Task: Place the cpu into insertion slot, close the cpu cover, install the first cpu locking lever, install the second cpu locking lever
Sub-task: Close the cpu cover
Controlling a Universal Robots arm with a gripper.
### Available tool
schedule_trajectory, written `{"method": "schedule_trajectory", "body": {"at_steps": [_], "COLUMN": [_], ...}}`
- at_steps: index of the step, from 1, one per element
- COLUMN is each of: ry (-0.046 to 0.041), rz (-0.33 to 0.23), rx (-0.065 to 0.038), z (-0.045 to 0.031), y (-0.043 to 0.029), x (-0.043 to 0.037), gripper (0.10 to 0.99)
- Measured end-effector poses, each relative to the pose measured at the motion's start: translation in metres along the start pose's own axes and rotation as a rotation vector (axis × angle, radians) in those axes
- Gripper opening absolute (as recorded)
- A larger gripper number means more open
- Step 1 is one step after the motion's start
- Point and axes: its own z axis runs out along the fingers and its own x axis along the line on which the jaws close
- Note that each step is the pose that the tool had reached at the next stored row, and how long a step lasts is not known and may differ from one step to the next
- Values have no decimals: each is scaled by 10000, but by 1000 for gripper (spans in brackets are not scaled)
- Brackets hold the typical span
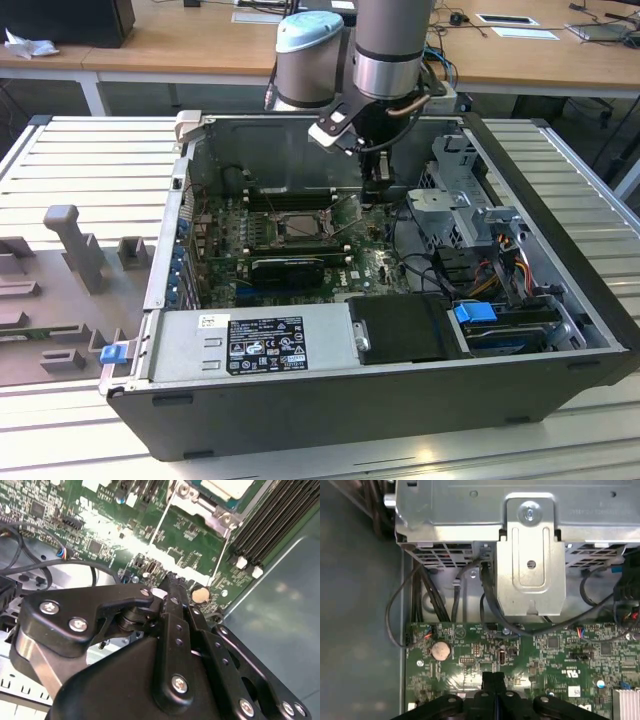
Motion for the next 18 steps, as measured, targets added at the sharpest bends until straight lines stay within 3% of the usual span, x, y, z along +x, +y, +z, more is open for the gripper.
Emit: {"method": "schedule_trajectory", "body": {"at_steps": [2,6,7,9,18], "ry": [3,1,-1,-3,-2], "rz": [0,-2,-4,-4,-15], "rx": [0,1,38,311,326], "z": [23,94,108,108,104], "y": [43,58,58,55,-20], "x": [2,2,1,2,1], "gripper": [106,106,106,106,106]}}
